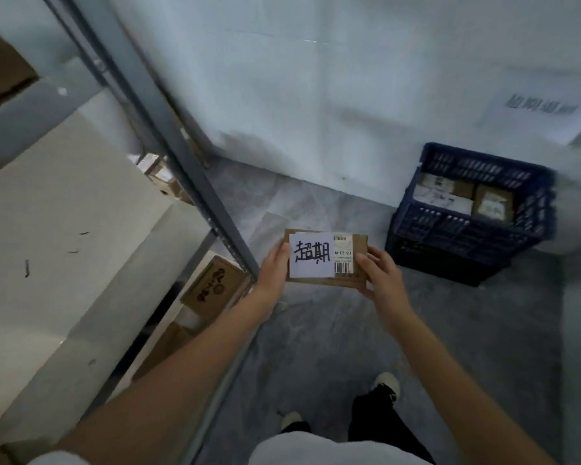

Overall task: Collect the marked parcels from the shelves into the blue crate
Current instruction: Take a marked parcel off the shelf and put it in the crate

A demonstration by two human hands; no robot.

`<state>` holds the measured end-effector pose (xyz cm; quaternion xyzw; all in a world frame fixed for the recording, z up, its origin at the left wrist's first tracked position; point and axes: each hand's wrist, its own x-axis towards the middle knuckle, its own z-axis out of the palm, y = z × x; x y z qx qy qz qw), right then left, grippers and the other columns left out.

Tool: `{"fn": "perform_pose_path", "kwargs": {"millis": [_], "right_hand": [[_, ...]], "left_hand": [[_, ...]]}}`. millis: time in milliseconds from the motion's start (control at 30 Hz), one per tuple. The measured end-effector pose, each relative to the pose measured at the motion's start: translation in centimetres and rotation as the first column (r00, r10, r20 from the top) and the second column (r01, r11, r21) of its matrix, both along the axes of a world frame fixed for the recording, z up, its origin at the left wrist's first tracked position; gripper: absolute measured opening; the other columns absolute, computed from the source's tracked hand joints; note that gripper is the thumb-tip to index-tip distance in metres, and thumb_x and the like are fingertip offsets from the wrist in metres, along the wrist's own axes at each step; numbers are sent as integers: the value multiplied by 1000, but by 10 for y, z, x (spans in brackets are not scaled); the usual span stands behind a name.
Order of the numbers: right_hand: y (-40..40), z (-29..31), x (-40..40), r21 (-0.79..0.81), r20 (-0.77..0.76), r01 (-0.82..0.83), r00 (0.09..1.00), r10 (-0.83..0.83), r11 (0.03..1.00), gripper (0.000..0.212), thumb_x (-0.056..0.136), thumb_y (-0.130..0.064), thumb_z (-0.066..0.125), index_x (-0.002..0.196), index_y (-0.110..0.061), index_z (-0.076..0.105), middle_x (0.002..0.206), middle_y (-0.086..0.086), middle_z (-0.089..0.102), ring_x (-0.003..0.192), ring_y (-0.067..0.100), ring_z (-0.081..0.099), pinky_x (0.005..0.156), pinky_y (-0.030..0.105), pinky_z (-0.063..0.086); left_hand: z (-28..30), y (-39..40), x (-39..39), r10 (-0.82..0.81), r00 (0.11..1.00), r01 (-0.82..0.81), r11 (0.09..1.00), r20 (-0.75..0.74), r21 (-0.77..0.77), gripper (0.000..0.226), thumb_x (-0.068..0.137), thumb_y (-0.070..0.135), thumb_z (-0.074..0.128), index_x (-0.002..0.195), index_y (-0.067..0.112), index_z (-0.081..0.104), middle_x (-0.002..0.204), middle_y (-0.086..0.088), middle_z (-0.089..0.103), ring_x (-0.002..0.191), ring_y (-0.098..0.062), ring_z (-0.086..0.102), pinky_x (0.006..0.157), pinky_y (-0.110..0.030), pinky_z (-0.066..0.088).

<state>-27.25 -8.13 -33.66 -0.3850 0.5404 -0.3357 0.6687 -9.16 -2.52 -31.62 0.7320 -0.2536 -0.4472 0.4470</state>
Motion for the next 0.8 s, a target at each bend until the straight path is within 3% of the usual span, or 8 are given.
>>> {"fn": "perform_pose_path", "kwargs": {"millis": [100,167,267,400,467,633,800], "right_hand": [[-35,-5,-49,4,-18,85,996,-85,996,29,94,-27,61,122,-26,53,122,-1,62,101,11,62,73,31,52],[-60,-7,-83,10,-36,139,990,-139,990,28,94,-26,60,121,-27,52,119,-2,62,98,9,62,70,29,52],[-90,-13,-139,21,-94,213,973,-210,977,34,94,-26,60,127,-22,52,122,0,60,105,16,60,84,39,55],[-127,-19,-201,46,-104,308,948,-302,950,38,95,-25,59,131,-18,50,114,-4,59,97,11,59,76,33,53],[-144,-23,-226,67,-112,349,934,-341,935,36,95,-25,59,130,-19,50,115,-3,59,97,12,60,76,33,53],[-196,-41,-260,105,-150,425,900,-408,899,43,96,-25,57,136,-14,47,123,3,57,111,20,58,93,41,51],[-256,-70,-266,131,-132,471,880,-455,872,35,97,-25,56,131,-16,51,121,3,61,109,18,59,94,38,50]], "left_hand": [[-7,-51,-48,-112,993,111,993,25,31,41,105,33,29,129,11,55,104,-3,66,89,-12,62,74,-21,52],[-12,-84,-83,-156,988,156,987,-6,28,41,105,31,28,131,11,52,115,-9,65,92,-14,62,73,-20,50],[-17,-130,-138,-223,974,225,974,-32,42,41,105,29,28,135,10,50,125,-11,62,109,-22,60,88,-28,50],[-24,-183,-202,-294,953,297,954,-76,33,34,104,27,30,127,14,51,117,-6,64,95,-13,62,73,-17,49],[-29,-208,-226,-333,938,340,939,-92,62,34,105,26,31,128,11,50,120,-10,63,102,-19,61,81,-24,50],[-43,-277,-260,-411,909,417,896,-71,154,34,104,29,33,129,11,48,117,-7,62,107,-21,60,93,-35,49],[-67,-346,-278,-419,908,413,894,-2,176,22,104,26,34,104,20,54,98,0,64,79,-6,59,61,-15,47]]}}
